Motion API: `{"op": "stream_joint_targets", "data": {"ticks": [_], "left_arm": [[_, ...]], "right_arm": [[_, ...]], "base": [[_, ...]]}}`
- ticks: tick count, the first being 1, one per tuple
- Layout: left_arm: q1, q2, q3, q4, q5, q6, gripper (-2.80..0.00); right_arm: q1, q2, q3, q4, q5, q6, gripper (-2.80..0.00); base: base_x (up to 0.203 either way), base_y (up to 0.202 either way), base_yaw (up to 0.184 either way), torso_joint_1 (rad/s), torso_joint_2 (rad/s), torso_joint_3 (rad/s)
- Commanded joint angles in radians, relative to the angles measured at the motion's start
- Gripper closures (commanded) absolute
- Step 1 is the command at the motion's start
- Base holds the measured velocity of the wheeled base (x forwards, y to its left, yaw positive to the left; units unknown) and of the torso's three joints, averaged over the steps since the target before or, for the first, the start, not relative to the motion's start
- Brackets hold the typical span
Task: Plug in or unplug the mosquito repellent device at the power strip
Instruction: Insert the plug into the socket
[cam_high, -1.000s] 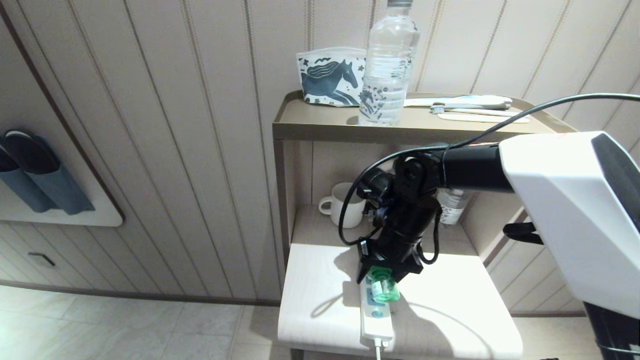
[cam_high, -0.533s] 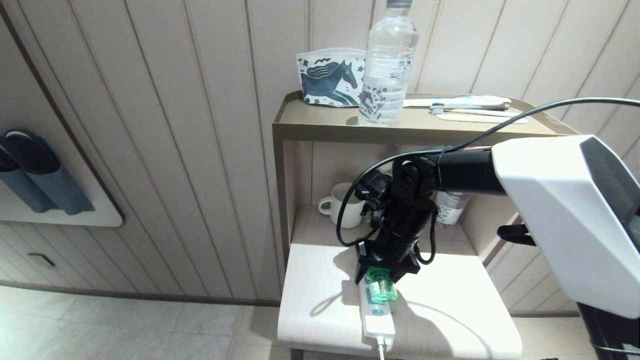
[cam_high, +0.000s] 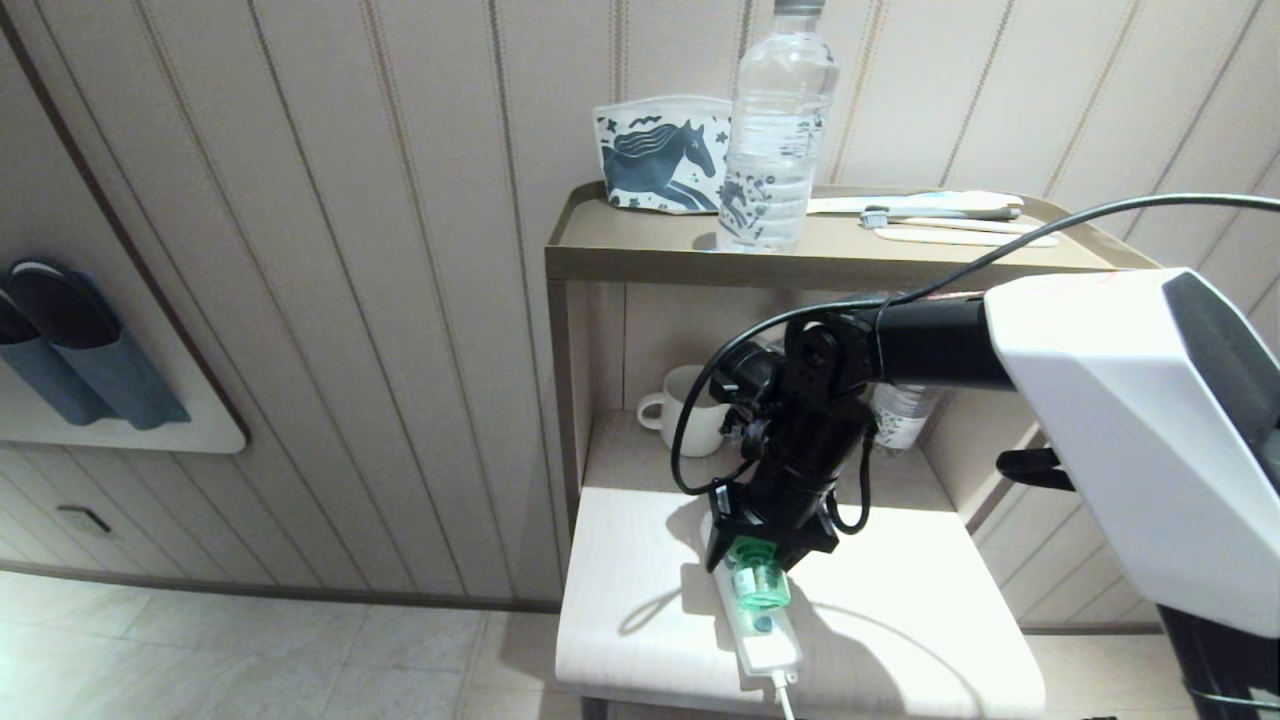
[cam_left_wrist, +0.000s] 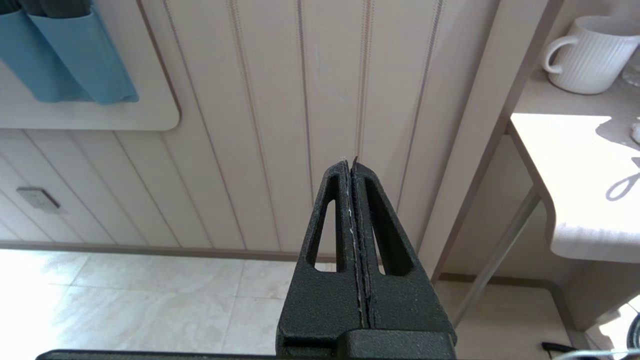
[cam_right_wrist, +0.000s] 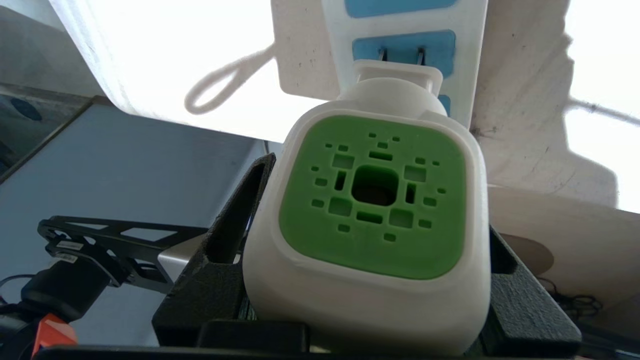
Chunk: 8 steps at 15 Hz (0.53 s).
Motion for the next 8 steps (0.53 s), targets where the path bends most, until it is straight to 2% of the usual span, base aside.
{"op": "stream_joint_targets", "data": {"ticks": [1, 8], "left_arm": [[0.0, 0.0, 0.0, 0.0, 0.0, 0.0, 0.0], [0.0, 0.0, 0.0, 0.0, 0.0, 0.0, 0.0]], "right_arm": [[0.0, -0.004, -0.003, 0.006, 0.001, 0.005, 0.0], [0.0, 0.006, -0.013, 0.025, 0.003, -0.03, 0.0]], "base": [[0.0, 0.0, 0.0, 0.0, 0.0, 0.0], [0.0, 0.0, 0.0, 0.0, 0.0, 0.0]]}}
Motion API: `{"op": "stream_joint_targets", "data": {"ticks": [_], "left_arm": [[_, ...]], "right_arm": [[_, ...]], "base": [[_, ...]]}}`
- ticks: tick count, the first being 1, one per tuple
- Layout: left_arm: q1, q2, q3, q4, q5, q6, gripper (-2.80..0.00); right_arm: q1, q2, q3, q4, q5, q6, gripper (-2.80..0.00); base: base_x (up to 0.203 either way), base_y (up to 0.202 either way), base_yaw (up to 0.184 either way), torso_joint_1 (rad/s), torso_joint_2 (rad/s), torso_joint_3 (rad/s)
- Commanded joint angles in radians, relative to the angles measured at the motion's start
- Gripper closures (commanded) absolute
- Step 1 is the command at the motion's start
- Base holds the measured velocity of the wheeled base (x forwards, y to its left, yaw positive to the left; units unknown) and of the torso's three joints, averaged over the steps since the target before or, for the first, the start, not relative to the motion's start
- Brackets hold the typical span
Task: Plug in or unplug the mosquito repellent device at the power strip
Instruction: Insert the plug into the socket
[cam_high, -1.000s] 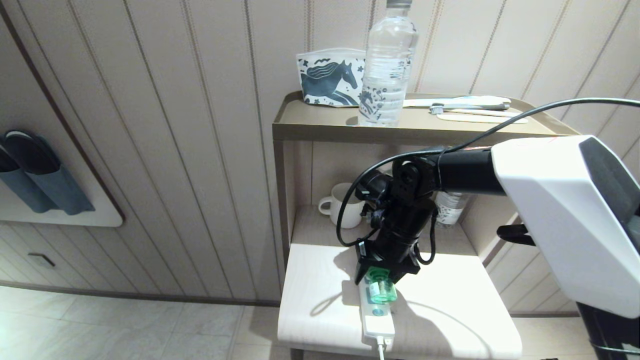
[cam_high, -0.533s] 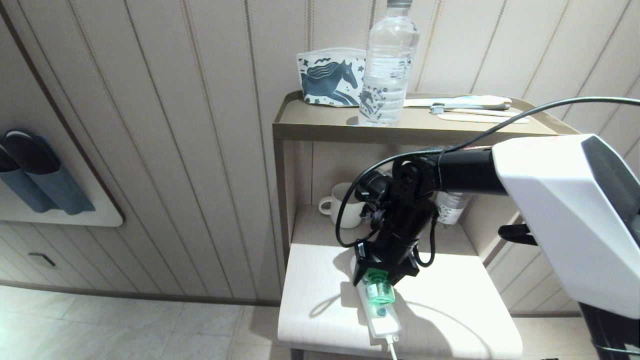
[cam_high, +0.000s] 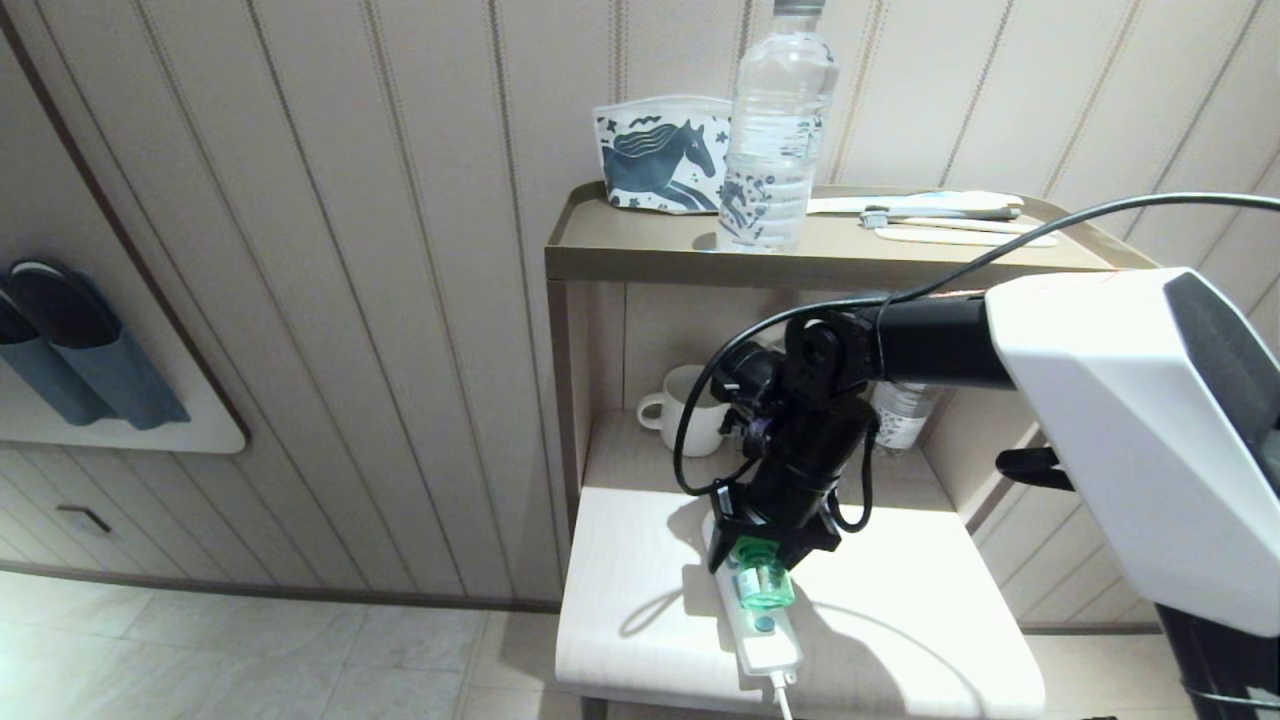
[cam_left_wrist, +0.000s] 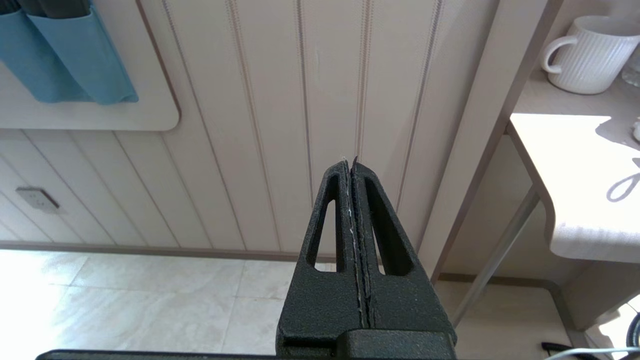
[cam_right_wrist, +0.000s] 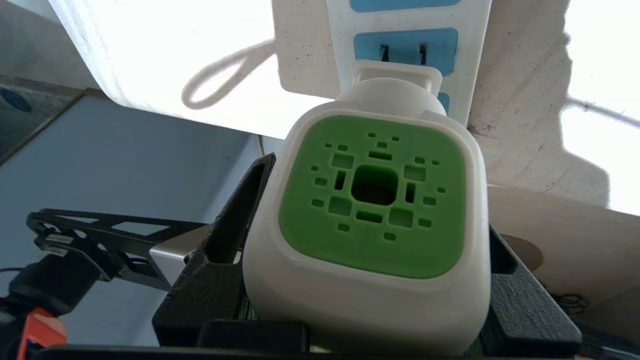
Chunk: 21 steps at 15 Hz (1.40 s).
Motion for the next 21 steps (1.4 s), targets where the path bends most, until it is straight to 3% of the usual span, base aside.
{"op": "stream_joint_targets", "data": {"ticks": [1, 14, 16, 21], "left_arm": [[0.0, 0.0, 0.0, 0.0, 0.0, 0.0, 0.0], [0.0, 0.0, 0.0, 0.0, 0.0, 0.0, 0.0], [0.0, 0.0, 0.0, 0.0, 0.0, 0.0, 0.0], [0.0, 0.0, 0.0, 0.0, 0.0, 0.0, 0.0]], "right_arm": [[0.001, 0.013, -0.001, 0.004, 0.002, -0.004, 0.0], [-0.007, 0.044, -0.019, 0.029, 0.012, -0.071, 0.0], [-0.037, 0.05, -0.022, 0.024, 0.071, -0.086, 0.0], [-0.046, 0.072, -0.023, 0.024, 0.076, -0.095, 0.0]], "base": [[0.0, 0.0, 0.0, 0.0, 0.0, 0.0], [0.0, 0.0, 0.0, 0.0, 0.0, 0.0], [0.0, 0.0, 0.0, 0.0, 0.0, 0.0], [0.0, 0.0, 0.0, 0.0, 0.0, 0.0]]}}
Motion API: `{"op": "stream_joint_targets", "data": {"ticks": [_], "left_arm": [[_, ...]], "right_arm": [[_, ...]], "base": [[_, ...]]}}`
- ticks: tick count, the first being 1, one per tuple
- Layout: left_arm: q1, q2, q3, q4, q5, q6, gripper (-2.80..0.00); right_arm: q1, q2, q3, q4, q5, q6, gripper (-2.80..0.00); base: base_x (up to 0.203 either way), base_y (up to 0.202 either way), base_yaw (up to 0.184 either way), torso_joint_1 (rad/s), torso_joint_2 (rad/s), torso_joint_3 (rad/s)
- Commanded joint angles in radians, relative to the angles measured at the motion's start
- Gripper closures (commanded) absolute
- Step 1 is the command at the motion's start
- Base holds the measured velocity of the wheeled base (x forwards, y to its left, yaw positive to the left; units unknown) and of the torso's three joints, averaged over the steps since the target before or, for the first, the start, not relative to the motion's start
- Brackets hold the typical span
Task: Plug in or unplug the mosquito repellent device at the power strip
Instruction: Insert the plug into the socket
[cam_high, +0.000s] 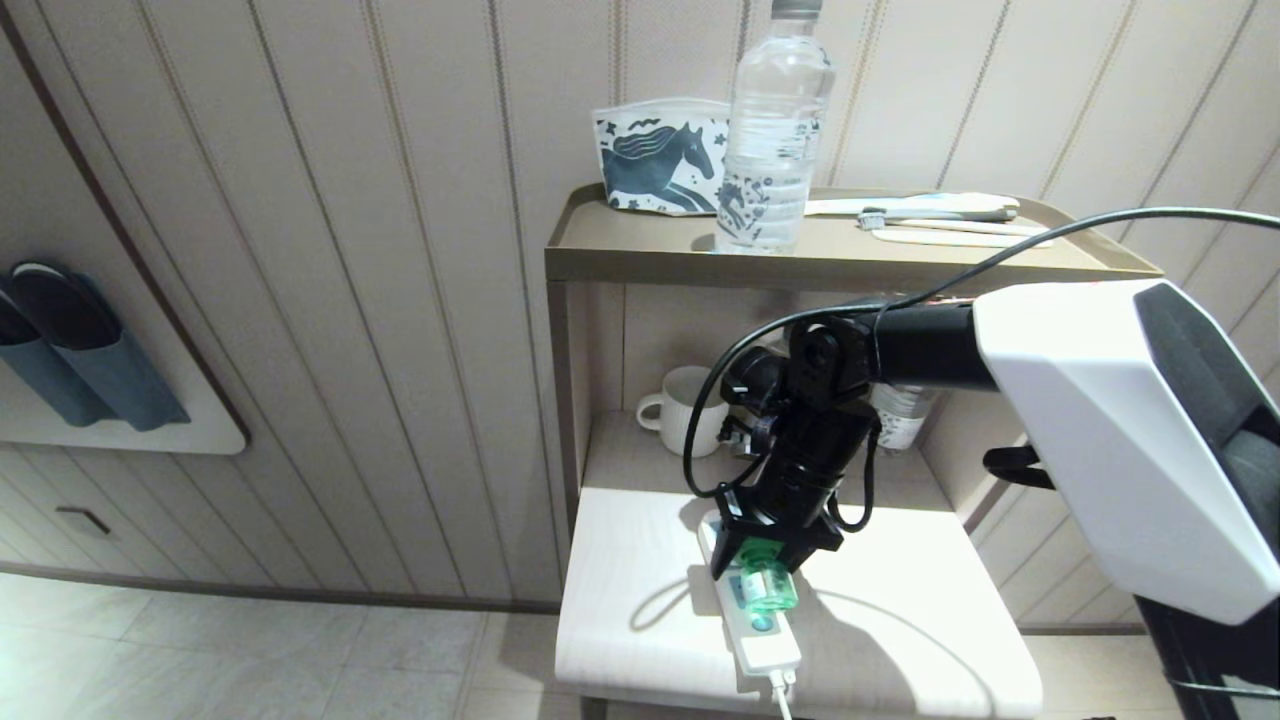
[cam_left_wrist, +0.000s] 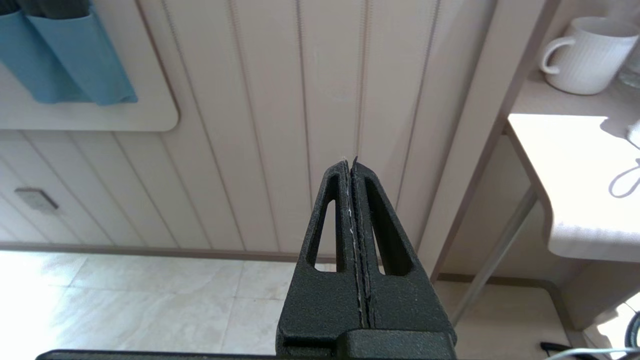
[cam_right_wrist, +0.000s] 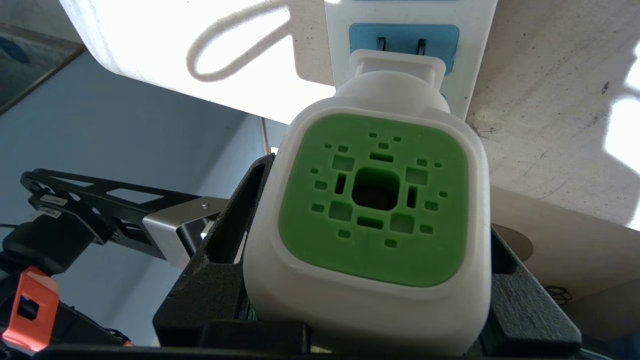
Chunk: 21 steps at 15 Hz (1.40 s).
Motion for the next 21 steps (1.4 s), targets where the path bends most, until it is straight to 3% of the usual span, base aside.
{"op": "stream_joint_targets", "data": {"ticks": [1, 18, 19, 21], "left_arm": [[0.0, 0.0, 0.0, 0.0, 0.0, 0.0, 0.0], [0.0, 0.0, 0.0, 0.0, 0.0, 0.0, 0.0], [0.0, 0.0, 0.0, 0.0, 0.0, 0.0, 0.0], [0.0, 0.0, 0.0, 0.0, 0.0, 0.0, 0.0]], "right_arm": [[0.0, 0.022, 0.001, 0.004, 0.0, -0.001, 0.0], [0.014, 0.027, 0.0, -0.022, -0.006, -0.01, 0.0], [0.02, 0.016, 0.002, -0.014, -0.014, -0.01, -2.8], [0.021, 0.002, 0.002, -0.014, -0.014, -0.01, -2.8]], "base": [[0.0, 0.0, 0.0, 0.0, 0.0, 0.0], [0.0, 0.0, 0.0, 0.0, 0.0, 0.0], [0.0, 0.0, 0.0, 0.0, 0.0, 0.0], [0.0, 0.0, 0.0, 0.0, 0.0, 0.0]]}}
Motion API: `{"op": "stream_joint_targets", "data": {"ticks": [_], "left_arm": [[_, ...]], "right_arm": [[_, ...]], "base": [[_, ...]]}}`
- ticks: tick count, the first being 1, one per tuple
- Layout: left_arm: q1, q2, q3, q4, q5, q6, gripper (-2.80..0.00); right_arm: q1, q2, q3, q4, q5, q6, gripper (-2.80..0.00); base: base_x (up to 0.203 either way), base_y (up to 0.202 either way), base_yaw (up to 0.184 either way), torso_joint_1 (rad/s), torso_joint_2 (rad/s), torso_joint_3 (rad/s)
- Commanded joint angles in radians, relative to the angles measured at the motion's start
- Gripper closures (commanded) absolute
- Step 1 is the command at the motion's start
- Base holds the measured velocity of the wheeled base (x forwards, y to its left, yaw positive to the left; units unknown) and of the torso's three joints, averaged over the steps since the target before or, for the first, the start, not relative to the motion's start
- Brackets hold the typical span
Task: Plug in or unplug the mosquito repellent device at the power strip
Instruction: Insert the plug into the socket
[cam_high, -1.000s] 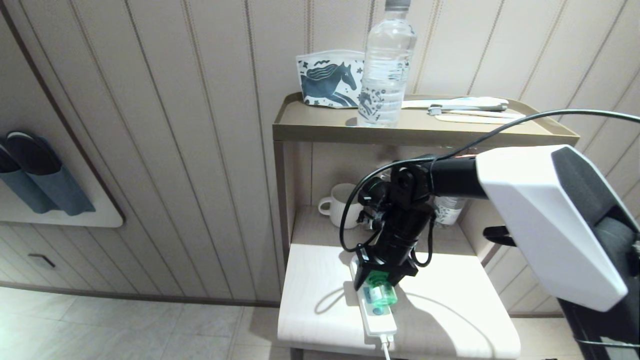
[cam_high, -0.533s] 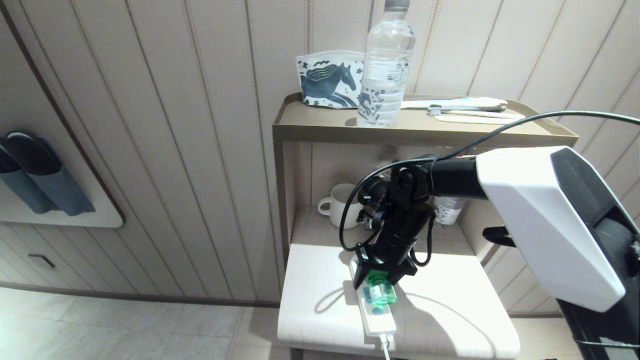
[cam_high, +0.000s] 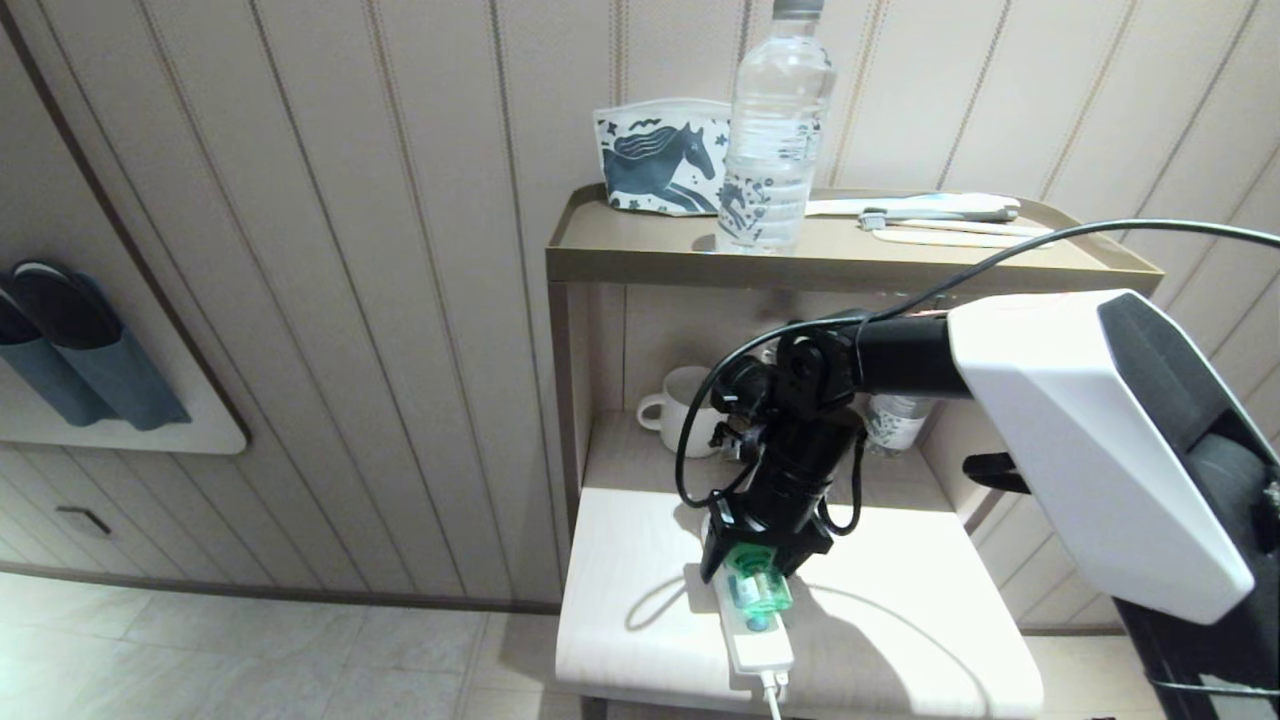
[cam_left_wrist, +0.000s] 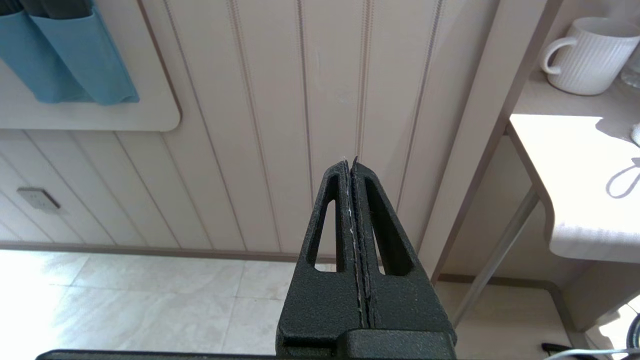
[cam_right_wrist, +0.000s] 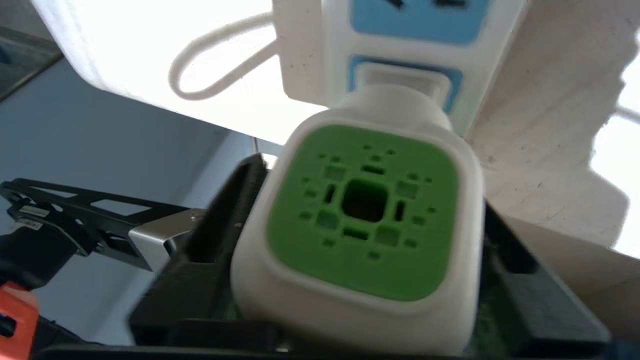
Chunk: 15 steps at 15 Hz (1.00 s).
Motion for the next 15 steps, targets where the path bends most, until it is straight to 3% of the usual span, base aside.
{"op": "stream_joint_targets", "data": {"ticks": [1, 9, 14, 15], "left_arm": [[0.0, 0.0, 0.0, -0.001, 0.0, 0.0, 0.0], [0.0, 0.0, 0.0, -0.001, 0.0, 0.0, 0.0], [0.0, 0.0, 0.0, -0.001, 0.0, 0.0, 0.0], [0.0, 0.0, 0.0, -0.001, 0.0, 0.0, 0.0]], "right_arm": [[0.003, -0.024, -0.001, 0.012, 0.003, 0.003, -2.8], [0.016, -0.106, 0.0, 0.039, -0.003, 0.008, -2.8], [0.106, -0.314, 0.007, 0.106, -0.113, 0.01, -2.8], [0.116, -0.34, 0.016, 0.125, -0.132, 0.013, 0.0]], "base": [[0.0, 0.0, 0.0, 0.0, 0.0, 0.0], [0.0, 0.0, 0.0, 0.0, 0.0, 0.0], [0.0, 0.0, 0.0, 0.0, 0.0, 0.0], [0.0, 0.0, 0.0, 0.0, 0.0, 0.0]]}}
